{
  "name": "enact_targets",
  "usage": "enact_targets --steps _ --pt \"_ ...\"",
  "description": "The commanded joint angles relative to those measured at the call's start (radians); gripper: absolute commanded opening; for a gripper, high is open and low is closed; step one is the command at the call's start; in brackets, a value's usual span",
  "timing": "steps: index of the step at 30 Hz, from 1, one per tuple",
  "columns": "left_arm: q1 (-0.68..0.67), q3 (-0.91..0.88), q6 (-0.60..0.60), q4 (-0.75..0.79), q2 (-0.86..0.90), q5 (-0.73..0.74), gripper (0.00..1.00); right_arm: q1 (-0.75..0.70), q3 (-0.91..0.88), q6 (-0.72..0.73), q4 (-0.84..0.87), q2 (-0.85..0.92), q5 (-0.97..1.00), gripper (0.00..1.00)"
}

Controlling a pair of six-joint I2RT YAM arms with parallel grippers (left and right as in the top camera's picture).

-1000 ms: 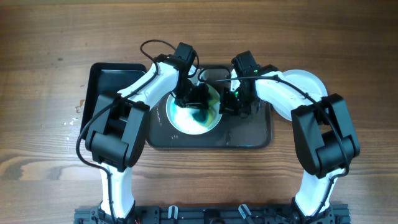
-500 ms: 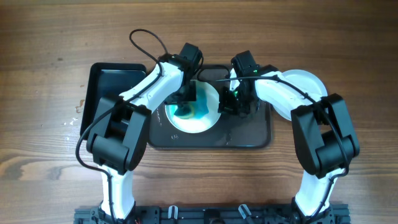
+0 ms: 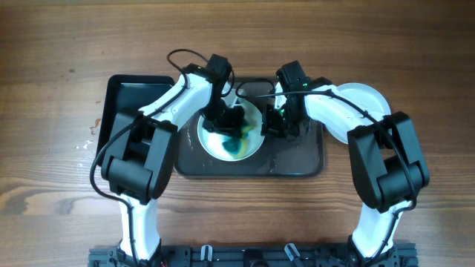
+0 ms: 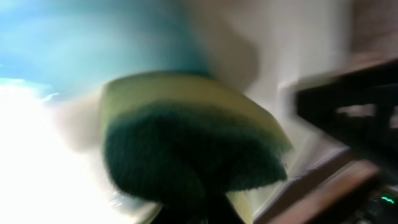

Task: Clean dirty plates on tray and stack at the side
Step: 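Scrub the last plate with the sponge in left gripper, then lift the last plate with right gripper, withdraw sponge left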

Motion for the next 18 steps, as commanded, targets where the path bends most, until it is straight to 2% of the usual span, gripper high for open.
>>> enact_targets --steps 1,3,5,8,14,18 --pt "-0.007 -0.009 -0.007 0.084 0.013 0.106 0.04 -0.005 -0.014 -0.008 0.005 0.004 0.006 0.04" --pt "-0.007 -0.01 -0.097 0.138 0.013 -0.078 0.04 -0.005 -0.014 -0.008 0.006 0.004 0.006 0.04" --pt "-0.007 -0.01 -0.229 0.163 0.013 -0.346 0.04 -0.005 -0.014 -0.008 0.006 0.004 0.006 0.04" --pt "-0.005 -0.008 -0.323 0.148 0.013 -0.634 0.04 -0.005 -0.014 -0.009 0.006 0.004 0.007 0.04" --pt "0.018 0.101 -0.343 0.03 -0.058 -0.665 0.04 -0.005 -0.014 -0.012 0.008 0.004 0.007 0.04" --pt "0.029 0.167 -0.345 -0.079 -0.127 -0.594 0.04 -0.005 -0.014 -0.013 0.009 0.004 0.006 0.04"
